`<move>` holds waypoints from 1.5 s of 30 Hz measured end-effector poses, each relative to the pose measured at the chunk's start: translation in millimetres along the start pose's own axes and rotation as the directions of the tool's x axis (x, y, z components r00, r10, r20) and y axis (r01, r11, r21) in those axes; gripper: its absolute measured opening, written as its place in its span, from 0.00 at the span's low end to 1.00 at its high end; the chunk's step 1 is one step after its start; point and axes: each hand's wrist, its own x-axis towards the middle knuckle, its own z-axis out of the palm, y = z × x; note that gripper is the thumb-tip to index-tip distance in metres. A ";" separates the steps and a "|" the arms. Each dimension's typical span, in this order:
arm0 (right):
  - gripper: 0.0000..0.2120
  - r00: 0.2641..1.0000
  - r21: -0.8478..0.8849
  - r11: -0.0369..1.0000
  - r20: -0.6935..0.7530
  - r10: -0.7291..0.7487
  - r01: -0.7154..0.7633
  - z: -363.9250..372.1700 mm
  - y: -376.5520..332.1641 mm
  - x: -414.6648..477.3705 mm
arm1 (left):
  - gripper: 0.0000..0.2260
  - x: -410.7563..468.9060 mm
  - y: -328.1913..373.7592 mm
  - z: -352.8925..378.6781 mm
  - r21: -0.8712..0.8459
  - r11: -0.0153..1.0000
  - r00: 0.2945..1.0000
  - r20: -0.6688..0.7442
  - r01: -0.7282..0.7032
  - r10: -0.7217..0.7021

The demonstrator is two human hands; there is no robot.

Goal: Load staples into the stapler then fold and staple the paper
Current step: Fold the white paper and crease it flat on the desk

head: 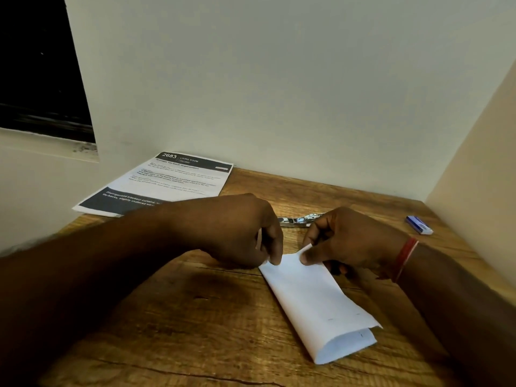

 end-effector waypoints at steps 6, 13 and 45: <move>0.08 1.000 0.000 1.000 0.026 -0.010 0.010 -3.9 3.3 1.3 | 0.06 2.5 -1.4 -5.1 0.084 0.994 0.997 0.048 -0.064 0.060; 0.08 1.000 0.007 1.000 0.021 -0.002 0.001 -4.2 8.8 7.9 | 0.04 13.0 3.0 6.7 0.058 0.998 1.000 -0.017 -0.011 0.012; 0.22 0.929 -0.402 0.838 0.183 -0.320 0.368 -4.7 1.9 -3.6 | 0.35 -17.3 59.4 30.8 0.355 0.878 0.941 -0.225 0.320 -0.251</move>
